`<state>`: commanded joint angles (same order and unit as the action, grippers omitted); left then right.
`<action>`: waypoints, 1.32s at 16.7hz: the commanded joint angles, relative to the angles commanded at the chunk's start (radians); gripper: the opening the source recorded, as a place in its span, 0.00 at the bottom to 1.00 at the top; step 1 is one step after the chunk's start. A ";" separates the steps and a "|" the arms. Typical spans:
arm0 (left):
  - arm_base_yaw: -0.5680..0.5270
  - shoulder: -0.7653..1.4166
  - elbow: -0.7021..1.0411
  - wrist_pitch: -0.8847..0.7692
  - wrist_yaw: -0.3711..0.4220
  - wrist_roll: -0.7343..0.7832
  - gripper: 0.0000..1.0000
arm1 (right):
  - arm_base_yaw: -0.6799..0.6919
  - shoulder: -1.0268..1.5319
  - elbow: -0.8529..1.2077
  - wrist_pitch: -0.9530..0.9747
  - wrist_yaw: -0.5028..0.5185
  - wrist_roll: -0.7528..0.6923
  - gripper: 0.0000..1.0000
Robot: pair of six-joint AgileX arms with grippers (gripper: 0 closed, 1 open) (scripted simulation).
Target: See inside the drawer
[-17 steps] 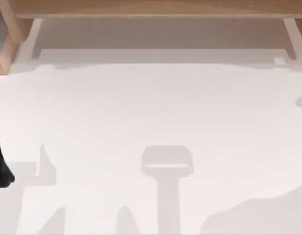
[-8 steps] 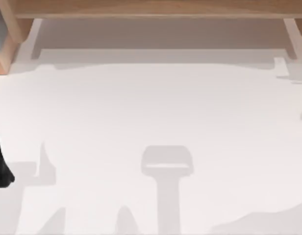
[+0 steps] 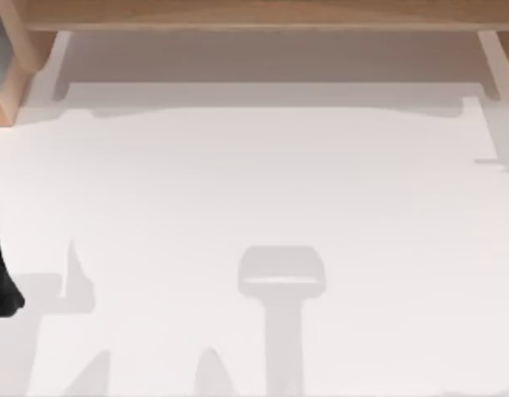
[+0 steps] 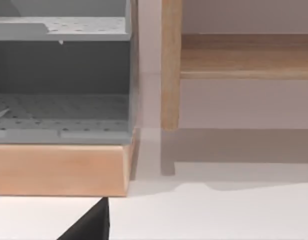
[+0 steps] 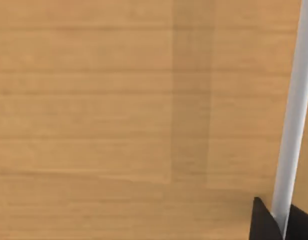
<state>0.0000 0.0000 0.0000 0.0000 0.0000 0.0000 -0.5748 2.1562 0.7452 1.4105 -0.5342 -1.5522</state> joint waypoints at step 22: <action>0.000 0.000 0.000 0.000 0.000 0.000 1.00 | -0.137 -0.094 -0.260 0.169 -0.141 0.001 0.15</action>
<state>0.0000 0.0000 0.0000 0.0000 0.0000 0.0000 -0.7122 2.0621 0.4857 1.5800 -0.6750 -1.5512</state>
